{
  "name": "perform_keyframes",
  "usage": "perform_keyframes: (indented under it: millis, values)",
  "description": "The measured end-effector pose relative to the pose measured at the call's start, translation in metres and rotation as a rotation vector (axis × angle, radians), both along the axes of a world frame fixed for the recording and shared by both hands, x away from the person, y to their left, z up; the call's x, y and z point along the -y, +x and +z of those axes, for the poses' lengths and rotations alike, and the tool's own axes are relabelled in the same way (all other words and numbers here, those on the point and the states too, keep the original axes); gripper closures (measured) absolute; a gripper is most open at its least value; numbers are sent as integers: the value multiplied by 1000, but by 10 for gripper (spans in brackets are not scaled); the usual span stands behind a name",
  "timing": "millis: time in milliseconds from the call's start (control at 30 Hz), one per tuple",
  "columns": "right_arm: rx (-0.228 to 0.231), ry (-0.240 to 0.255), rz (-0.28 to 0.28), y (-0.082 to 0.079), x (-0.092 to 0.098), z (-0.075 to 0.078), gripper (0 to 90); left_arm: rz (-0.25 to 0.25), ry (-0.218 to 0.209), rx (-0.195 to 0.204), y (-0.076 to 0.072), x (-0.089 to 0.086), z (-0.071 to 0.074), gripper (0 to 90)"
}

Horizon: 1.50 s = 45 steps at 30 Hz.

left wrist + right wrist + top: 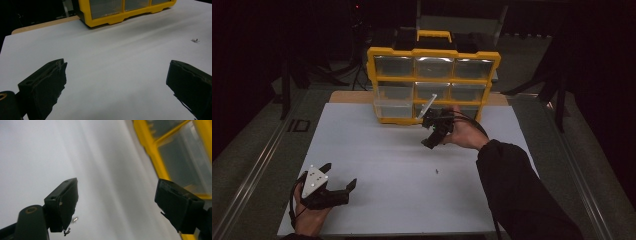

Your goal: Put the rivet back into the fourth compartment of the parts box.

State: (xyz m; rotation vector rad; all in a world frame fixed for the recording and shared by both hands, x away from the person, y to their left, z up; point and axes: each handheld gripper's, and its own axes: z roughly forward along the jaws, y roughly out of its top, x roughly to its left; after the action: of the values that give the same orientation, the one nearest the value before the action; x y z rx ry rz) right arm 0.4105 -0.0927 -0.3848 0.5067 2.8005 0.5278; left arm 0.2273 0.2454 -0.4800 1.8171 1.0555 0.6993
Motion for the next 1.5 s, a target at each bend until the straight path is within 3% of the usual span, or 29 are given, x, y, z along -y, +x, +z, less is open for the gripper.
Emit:
perform_keyframes:
  millis: [367, 1100, 1400, 1500]
  values:
    - [-71, -54, 23, -8, 5, -36, 189, 1, -1, 0, 0, 0, 0, 32]
    - [-188, -125, 28, -20, 13, -89, 236, 2, 0, 2, 0, 0, 0, 32]
    - [-220, -144, 33, -21, 13, -100, 308, 2, 1, 1, 0, 0, 0, 32]
    - [-248, -153, 35, -20, 13, -106, 394, 2, 0, 2, 0, 0, 0, 32]
